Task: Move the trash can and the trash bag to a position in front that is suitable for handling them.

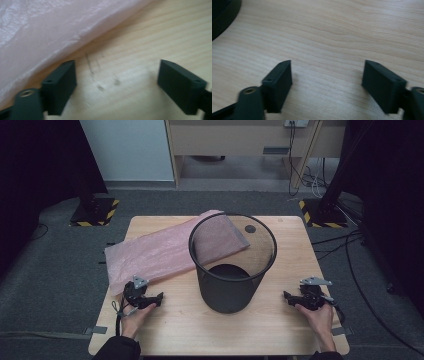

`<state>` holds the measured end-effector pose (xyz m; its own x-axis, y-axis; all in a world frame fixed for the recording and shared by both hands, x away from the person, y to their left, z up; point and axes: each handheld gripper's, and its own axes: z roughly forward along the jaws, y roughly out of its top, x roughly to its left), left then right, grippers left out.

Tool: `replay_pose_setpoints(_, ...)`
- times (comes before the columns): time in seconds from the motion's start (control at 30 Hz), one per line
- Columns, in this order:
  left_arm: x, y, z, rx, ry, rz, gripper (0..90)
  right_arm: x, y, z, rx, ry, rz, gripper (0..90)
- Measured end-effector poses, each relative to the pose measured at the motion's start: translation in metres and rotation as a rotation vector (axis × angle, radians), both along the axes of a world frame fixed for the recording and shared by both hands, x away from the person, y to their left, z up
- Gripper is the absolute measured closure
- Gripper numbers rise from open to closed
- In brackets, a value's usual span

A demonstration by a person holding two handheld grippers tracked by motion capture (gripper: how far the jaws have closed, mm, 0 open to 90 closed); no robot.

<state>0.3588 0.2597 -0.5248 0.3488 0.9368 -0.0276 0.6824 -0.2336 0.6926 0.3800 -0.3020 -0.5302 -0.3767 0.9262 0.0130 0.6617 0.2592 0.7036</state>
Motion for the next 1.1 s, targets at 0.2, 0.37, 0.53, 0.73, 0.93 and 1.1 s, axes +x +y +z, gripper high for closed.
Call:
replay_pose_setpoints(0.2,-0.02,0.0,0.029,-0.133,-0.115,0.013,24.8,-0.007,0.01,0.02,0.056,-0.062,0.063,34.0)
replay_pose_setpoints(0.37,-0.025,0.005,0.045,-0.177,-0.198,0.024,28.4,-0.014,0.011,0.034,0.104,-0.145,0.053,36.0)
replay_pose_setpoints(0.53,-0.032,0.007,0.066,-0.209,-0.289,0.03,33.1,-0.017,0.012,0.043,0.108,-0.176,0.045,36.2)
replay_pose_setpoints(0.73,-0.031,0.003,0.085,-0.211,-0.36,-0.009,37.2,-0.015,0.011,0.069,0.139,-0.252,0.012,35.6)
replay_pose_setpoints(0.93,-0.018,-0.007,0.102,-0.228,-0.388,-0.02,43.2,-0.009,0.023,0.088,0.166,-0.322,0.01,38.5)
replay_pose_setpoints(1.1,-0.002,-0.03,0.113,-0.285,-0.415,-0.031,47.6,0.0,0.04,0.105,0.206,-0.378,0.008,43.8)
